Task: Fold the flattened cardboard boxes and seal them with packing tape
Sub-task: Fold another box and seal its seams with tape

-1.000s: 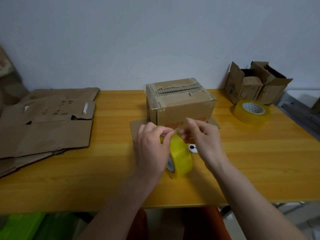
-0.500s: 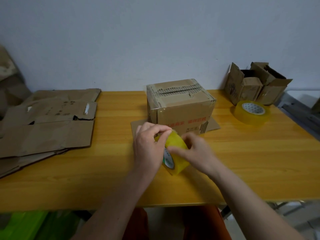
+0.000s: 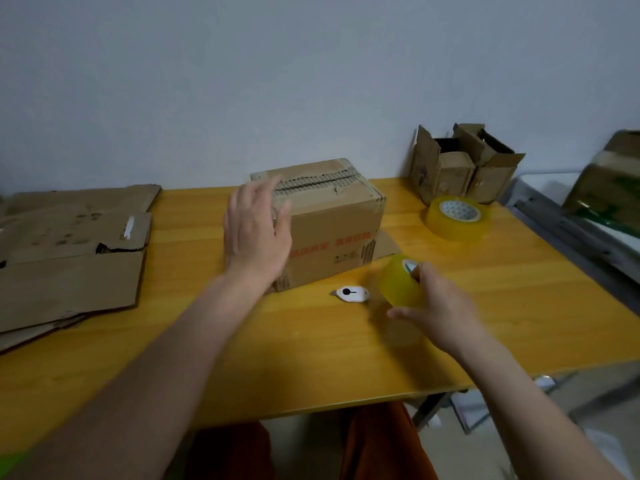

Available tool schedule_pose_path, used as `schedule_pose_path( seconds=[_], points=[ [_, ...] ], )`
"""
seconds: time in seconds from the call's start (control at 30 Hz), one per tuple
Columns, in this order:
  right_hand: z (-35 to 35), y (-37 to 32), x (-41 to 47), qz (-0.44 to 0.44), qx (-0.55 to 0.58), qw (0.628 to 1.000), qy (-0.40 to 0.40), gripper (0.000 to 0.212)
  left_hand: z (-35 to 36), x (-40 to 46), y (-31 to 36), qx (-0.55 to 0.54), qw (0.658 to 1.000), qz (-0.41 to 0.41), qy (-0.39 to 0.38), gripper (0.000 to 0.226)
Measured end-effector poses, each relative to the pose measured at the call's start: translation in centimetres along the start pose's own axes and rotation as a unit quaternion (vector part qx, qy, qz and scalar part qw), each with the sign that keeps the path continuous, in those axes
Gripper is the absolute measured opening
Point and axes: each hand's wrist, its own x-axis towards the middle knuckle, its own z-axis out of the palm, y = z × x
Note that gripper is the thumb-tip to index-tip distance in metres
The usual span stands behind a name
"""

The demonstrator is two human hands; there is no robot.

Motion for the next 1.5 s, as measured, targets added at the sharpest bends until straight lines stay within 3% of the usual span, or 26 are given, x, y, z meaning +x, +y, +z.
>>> schedule_pose_path(
  seconds=[0.1,0.23,0.37,0.47,0.57,0.7,0.77,0.83,0.97,1.1,1.23,1.4,1.5],
  points=[
    [0.5,2.9,0.2,0.005,-0.104,0.994,0.013,0.061,0.6,4.8,0.7,0.105,0.984,0.039,-0.138,0.047],
    [1.3,4.3,0.6,-0.015,-0.123,0.991,0.045,0.065,2.2,9.4,0.5,0.161,0.945,-0.017,-0.284,0.061],
    [1.4,2.1,0.9,-0.091,0.033,0.987,0.126,0.08,3.0,11.8,-2.2,0.179,0.923,-0.071,-0.333,0.075],
    [1.2,-1.0,1.6,-0.11,0.21,0.969,0.069,0.075,2.5,12.0,-3.3,0.191,0.917,-0.068,-0.345,0.074],
    [1.1,-4.5,2.5,-0.125,0.406,0.905,-0.022,0.074,1.0,11.3,-3.2,0.169,0.918,-0.055,-0.354,0.07],
    [1.2,-7.8,4.7,-0.129,0.506,0.851,-0.049,0.083,-2.3,9.2,-3.1,0.119,0.92,-0.06,-0.369,0.051],
    [1.1,-8.5,5.6,-0.129,0.523,0.839,-0.078,0.073,-4.4,7.6,-3.2,0.124,0.921,-0.043,-0.366,0.047],
    [0.1,-9.2,6.2,-0.132,0.523,0.832,-0.127,0.044,-6.4,6.0,-3.9,0.119,0.928,-0.046,-0.35,0.052],
    [-1.5,-10.3,8.4,-0.097,0.453,0.872,-0.161,0.069,-7.1,3.8,-5.6,0.059,0.968,-0.043,-0.238,0.077],
    [0.1,-12.6,8.8,-0.102,0.484,0.86,-0.127,0.073,-4.4,0.6,-6.5,-0.102,0.963,-0.019,-0.247,0.078],
    [2.7,-12.3,8.3,-0.109,0.555,0.823,-0.057,0.076,-2.7,-1.5,-7.2,-0.244,0.956,-0.042,-0.155,0.078],
    [4.8,-11.2,8.7,-0.213,0.457,0.863,0.027,0.065,-2.2,-2.5,-7.2,-0.289,0.949,-0.041,-0.118,0.057],
    [4.8,-9.9,9.6,-0.286,0.375,0.881,0.022,0.056,-2.2,-2.4,-7.7,-0.25,0.959,-0.018,-0.135,0.038]
  ],
)
